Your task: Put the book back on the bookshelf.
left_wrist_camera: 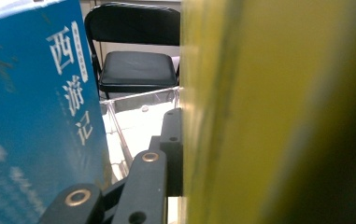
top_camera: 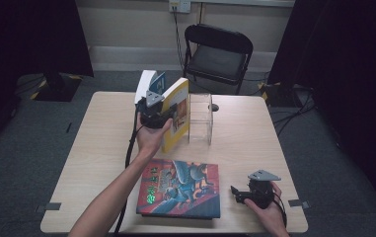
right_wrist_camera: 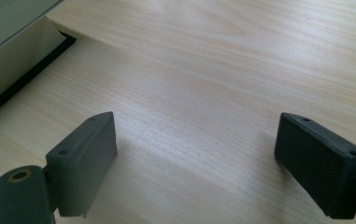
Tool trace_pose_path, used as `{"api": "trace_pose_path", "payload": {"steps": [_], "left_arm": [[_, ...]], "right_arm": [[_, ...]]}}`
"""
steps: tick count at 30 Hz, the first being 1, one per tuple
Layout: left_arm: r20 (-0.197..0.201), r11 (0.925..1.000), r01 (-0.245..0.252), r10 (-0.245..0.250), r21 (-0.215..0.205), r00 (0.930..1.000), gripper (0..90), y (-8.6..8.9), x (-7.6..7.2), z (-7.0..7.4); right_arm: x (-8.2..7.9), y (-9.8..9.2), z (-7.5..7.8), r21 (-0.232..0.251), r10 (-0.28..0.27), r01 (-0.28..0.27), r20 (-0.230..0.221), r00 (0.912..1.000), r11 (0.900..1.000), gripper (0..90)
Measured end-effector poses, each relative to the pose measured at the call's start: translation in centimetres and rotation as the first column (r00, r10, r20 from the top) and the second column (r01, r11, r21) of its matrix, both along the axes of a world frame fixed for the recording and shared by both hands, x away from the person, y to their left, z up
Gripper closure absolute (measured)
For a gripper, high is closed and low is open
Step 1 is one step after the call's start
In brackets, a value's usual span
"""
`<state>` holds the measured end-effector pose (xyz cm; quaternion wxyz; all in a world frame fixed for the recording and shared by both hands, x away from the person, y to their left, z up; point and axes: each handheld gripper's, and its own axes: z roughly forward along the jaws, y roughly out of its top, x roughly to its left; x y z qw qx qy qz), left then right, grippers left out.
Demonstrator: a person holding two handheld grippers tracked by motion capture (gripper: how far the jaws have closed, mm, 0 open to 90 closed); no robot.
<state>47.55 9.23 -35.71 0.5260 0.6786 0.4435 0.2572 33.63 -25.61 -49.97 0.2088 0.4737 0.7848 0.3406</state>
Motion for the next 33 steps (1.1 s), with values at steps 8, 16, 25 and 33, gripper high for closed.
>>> {"api": "trace_pose_path", "payload": {"steps": [8,16,25,33], "left_arm": [[-0.001,0.9998,-0.013,0.013,0.015,0.9999,75.8,-0.6,0.4,-1.8],[-0.001,0.9988,-0.011,0.011,0.047,0.9999,75.7,-0.8,0.3,-3.0],[0.013,0.9972,0.007,-0.008,0.074,0.9999,73.0,-0.5,-0.9,-3.3],[0.026,0.993,0.054,-0.057,0.105,0.998,65.8,-0.2,-2.1,-2.4]], "right_arm": [[0.0,0.0,0.0,0.0,0.009,-0.009,0.0,1.0,1.0,12.8],[0.0,0.0,0.0,0.0,0.01,-0.01,-0.001,1.0,1.0,12.8],[0.0,0.0,0.0,0.0,0.009,-0.009,0.0,1.0,1.0,12.8],[0.0,0.0,0.0,0.0,0.009,-0.009,0.0,1.0,1.0,12.8]]}}
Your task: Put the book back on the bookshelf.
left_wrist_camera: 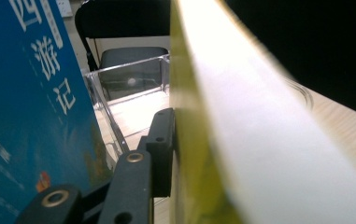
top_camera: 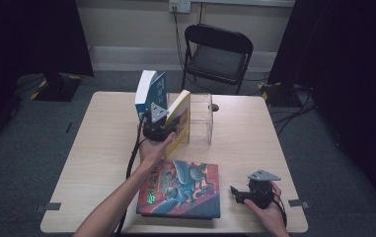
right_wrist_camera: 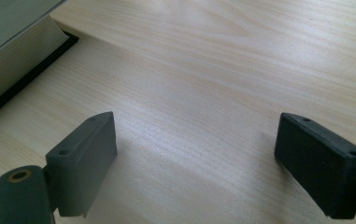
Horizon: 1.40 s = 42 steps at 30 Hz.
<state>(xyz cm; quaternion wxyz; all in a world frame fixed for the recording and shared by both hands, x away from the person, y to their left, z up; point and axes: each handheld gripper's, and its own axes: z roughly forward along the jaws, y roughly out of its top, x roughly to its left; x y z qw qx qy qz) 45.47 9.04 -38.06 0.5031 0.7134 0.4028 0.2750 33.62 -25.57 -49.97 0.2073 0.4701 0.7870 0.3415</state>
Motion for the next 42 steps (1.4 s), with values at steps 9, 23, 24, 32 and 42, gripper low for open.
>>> {"api": "trace_pose_path", "payload": {"steps": [9,23,24,32,42], "left_arm": [[-0.024,0.9987,0.05,-0.05,-0.005,0.9984,61.0,1.2,-0.6,2.3],[-0.305,0.9923,0.114,-0.094,0.047,0.9477,62.9,1.3,1.5,7.4],[-0.309,0.991,0.114,-0.087,0.07,0.9469,64.1,1.3,1.7,7.6],[-0.547,0.9727,0.127,0.0,0.194,0.8374,63.2,-0.9,4.6,8.7],[-0.613,0.9538,0.154,0.038,0.258,0.7888,67.0,-2.3,6.4,8.4]], "right_arm": [[0.0,0.0,0.0,0.0,0.0,0.0,0.0,1.0,1.0,12.8],[0.0,0.0,0.0,0.0,0.0,0.0,0.0,1.0,1.0,12.8],[0.0,0.0,0.0,0.0,0.0,0.0,0.0,1.0,1.0,12.8],[0.0,0.0,0.0,0.0,0.0,0.0,-0.001,1.0,1.0,12.8],[0.0,0.0,0.0,0.0,0.0,0.0,-0.001,1.0,1.0,12.8]]}}
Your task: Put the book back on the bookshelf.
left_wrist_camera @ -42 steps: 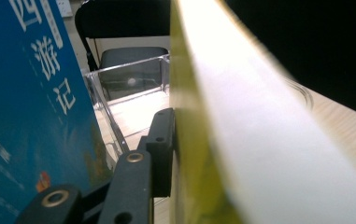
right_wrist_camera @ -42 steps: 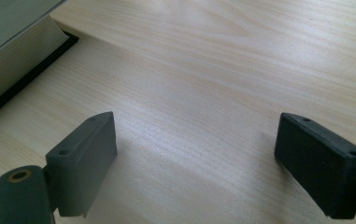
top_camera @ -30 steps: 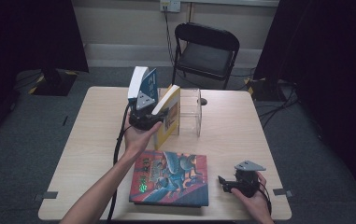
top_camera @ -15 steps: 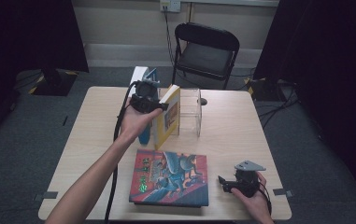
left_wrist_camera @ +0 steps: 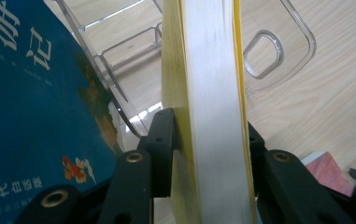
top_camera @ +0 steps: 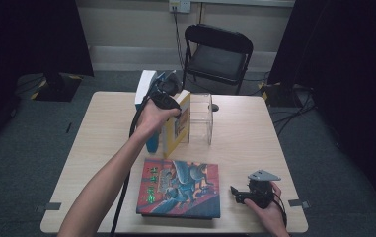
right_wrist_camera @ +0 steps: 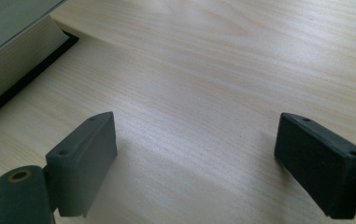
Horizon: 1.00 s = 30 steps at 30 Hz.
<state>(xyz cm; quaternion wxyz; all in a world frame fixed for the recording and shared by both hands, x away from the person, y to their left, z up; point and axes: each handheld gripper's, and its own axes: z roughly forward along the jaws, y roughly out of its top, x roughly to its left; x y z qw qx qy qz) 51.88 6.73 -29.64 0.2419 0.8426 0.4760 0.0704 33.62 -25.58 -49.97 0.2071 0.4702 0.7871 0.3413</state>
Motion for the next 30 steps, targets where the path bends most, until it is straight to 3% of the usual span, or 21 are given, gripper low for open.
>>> {"api": "trace_pose_path", "payload": {"steps": [3,5,11,17,23,30], "left_arm": [[0.002,0.9996,-0.014,0.014,0.026,0.9999,70.5,-0.2,-0.1,0.2],[0.013,0.9974,-0.014,0.013,0.071,0.9998,74.4,-0.3,-0.2,0.4],[0.016,0.9962,-0.072,0.071,0.05,0.9973,75.6,0.1,0.1,0.4],[0.019,0.9955,-0.091,0.09,0.029,0.9957,75.7,0.4,0.9,0.7],[0.047,0.9911,-0.133,0.132,0.008,0.9901,75.7,0.1,2.4,1.0],[0.073,0.9877,-0.156,0.155,0.008,0.9852,75.7,-0.6,3.1,0.5]], "right_arm": [[0.0,0.0,0.0,0.0,-0.001,0.001,0.0,1.0,1.0,12.8],[0.0,0.0,0.0,0.0,-0.001,0.001,0.0,1.0,1.0,12.8],[0.0,0.0,0.0,0.0,0.0,0.0,0.0,1.0,1.0,12.8],[0.0,0.0,0.0,0.0,0.0,0.0,0.001,1.0,1.0,12.8],[0.0,0.0,0.0,0.0,-0.001,0.001,0.001,1.0,1.0,12.8],[0.0,0.0,0.0,0.0,-0.001,0.001,0.001,1.0,1.0,12.8]]}}
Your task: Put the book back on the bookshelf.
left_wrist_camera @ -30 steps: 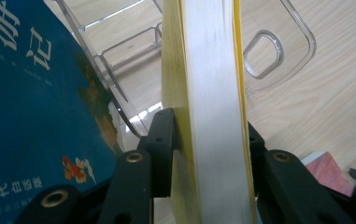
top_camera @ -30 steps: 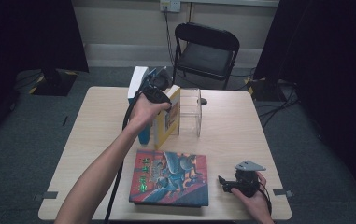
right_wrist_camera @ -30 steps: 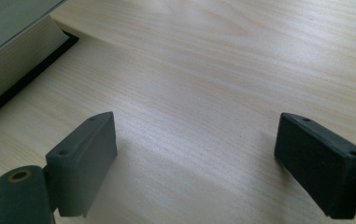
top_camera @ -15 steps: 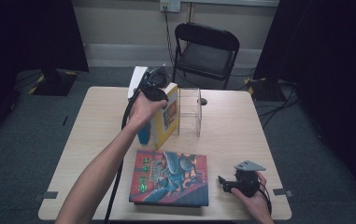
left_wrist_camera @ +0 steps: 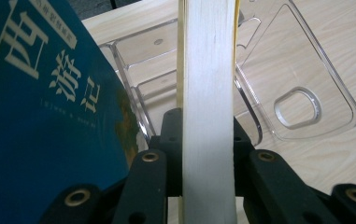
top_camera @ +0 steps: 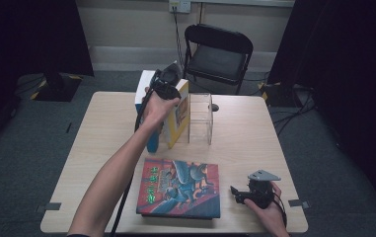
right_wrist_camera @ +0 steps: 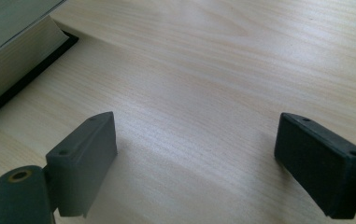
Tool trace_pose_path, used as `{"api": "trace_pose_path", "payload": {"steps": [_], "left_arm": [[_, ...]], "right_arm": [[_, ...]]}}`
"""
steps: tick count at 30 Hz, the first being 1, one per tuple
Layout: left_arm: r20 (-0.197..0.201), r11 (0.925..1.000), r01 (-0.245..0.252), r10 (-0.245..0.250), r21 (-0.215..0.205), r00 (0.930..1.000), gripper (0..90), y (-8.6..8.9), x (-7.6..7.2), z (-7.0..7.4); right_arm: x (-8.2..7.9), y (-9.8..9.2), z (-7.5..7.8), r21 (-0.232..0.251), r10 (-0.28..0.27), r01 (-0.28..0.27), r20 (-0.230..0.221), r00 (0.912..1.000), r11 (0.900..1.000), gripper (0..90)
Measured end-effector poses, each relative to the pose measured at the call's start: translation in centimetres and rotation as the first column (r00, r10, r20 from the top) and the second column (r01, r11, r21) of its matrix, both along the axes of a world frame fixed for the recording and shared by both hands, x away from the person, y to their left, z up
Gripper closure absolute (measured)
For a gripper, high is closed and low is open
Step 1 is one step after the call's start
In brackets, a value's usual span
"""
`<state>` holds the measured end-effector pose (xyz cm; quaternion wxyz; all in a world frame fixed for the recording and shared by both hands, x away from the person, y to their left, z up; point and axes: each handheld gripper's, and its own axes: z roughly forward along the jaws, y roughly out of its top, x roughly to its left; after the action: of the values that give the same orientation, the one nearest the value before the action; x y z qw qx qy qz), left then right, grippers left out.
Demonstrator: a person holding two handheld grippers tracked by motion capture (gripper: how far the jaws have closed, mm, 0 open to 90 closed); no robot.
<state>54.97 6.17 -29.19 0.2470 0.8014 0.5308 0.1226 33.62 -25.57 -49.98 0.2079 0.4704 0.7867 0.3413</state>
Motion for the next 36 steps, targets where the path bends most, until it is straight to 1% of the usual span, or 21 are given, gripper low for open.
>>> {"api": "trace_pose_path", "payload": {"steps": [1,4,6,9,11,12,13,15,18,19,21,23,24,26,29,33,35,36], "left_arm": [[0.009,1.0,0.002,-0.002,-0.001,1.0,75.6,0.0,0.1,0.0],[0.009,0.9999,-0.005,0.005,-0.013,1.0,75.6,0.2,0.4,-0.2],[0.021,0.9994,-0.025,0.025,-0.026,0.9994,75.6,0.2,0.4,-0.4],[0.032,0.9993,-0.02,0.022,-0.033,0.9993,75.4,0.1,0.5,-0.5],[0.037,0.999,-0.027,0.028,-0.036,0.9989,75.1,0.0,0.5,-0.6],[0.042,0.999,-0.023,0.025,-0.038,0.9988,75.0,-0.1,0.5,-0.6],[0.042,0.9985,-0.016,0.018,-0.052,0.999,74.3,0.0,0.5,-0.7],[0.046,0.9948,0.0,0.005,-0.102,0.9989,70.6,0.2,0.5,-0.5],[0.055,0.992,0.025,-0.018,-0.123,0.9983,64.9,0.3,0.0,0.0],[0.067,0.9925,0.04,-0.033,-0.116,0.9972,65.1,0.3,-0.3,0.1],[0.085,0.99,0.044,-0.033,-0.134,0.9958,62.1,0.6,-0.8,0.4],[0.091,0.9904,0.068,-0.057,-0.121,0.9943,60.3,0.7,-1.3,0.6],[0.094,0.9898,0.073,-0.062,-0.122,0.9936,59.2,0.7,-1.5,0.6],[0.106,0.9871,0.077,-0.062,-0.141,0.9925,56.4,0.8,-2.0,0.6],[0.106,0.9876,0.106,-0.094,-0.116,0.9899,53.7,0.8,-2.6,0.5],[0.108,0.9857,0.128,-0.116,-0.11,0.9873,52.0,0.9,-3.3,0.5],[0.1,0.9856,0.137,-0.127,-0.1,0.9869,51.6,1.0,-3.6,0.3],[0.104,0.9849,0.143,-0.132,-0.098,0.9857,51.1,1.0,-3.7,0.3]], "right_arm": [[0.0,0.0,0.0,0.0,0.0,0.0,0.0,1.0,1.0,12.8],[0.0,0.0,0.0,0.0,0.0,0.0,0.0,1.0,1.0,12.8],[0.0,0.0,0.0,0.0,0.0,0.0,0.0,1.0,1.0,12.8],[0.0,0.0,0.0,0.0,0.0,0.0,0.0,1.0,1.0,12.9],[0.0,0.0,0.0,0.0,0.004,-0.004,0.002,1.0,1.0,13.1],[0.0,0.0,0.0,0.0,0.008,-0.008,0.003,1.0,1.0,13.0],[0.0,0.0,0.0,0.0,0.009,-0.009,0.003,1.0,1.0,13.1],[0.0,0.0,0.0,0.0,0.012,-0.012,0.002,0.9999,1.0,13.2],[0.0,0.0,0.0,-0.001,0.015,-0.015,0.002,0.9999,1.0,13.2],[0.0,0.0,0.0,-0.001,0.015,-0.015,0.002,0.9999,1.0,13.2],[0.0,0.0,0.0,-0.001,0.015,-0.015,0.002,0.9999,1.0,13.2],[0.0,0.0,0.0,-0.001,0.015,-0.015,0.002,0.9999,1.0,13.2],[0.0,0.0,0.0,0.0,0.015,-0.015,0.002,0.9999,1.0,13.2],[0.0,0.0,0.0,-0.001,0.016,-0.016,0.003,0.9999,1.0,13.2],[0.0,0.0,0.0,-0.001,0.015,-0.015,0.002,0.9999,1.0,13.2],[0.0,0.0,0.0,0.0,0.016,-0.016,0.001,0.9999,1.0,13.2],[0.0,0.0,0.0,-0.001,0.016,-0.016,0.002,0.9999,1.0,13.2],[0.0,0.0,0.0,-0.001,0.015,-0.015,0.002,0.9999,1.0,13.2]]}}
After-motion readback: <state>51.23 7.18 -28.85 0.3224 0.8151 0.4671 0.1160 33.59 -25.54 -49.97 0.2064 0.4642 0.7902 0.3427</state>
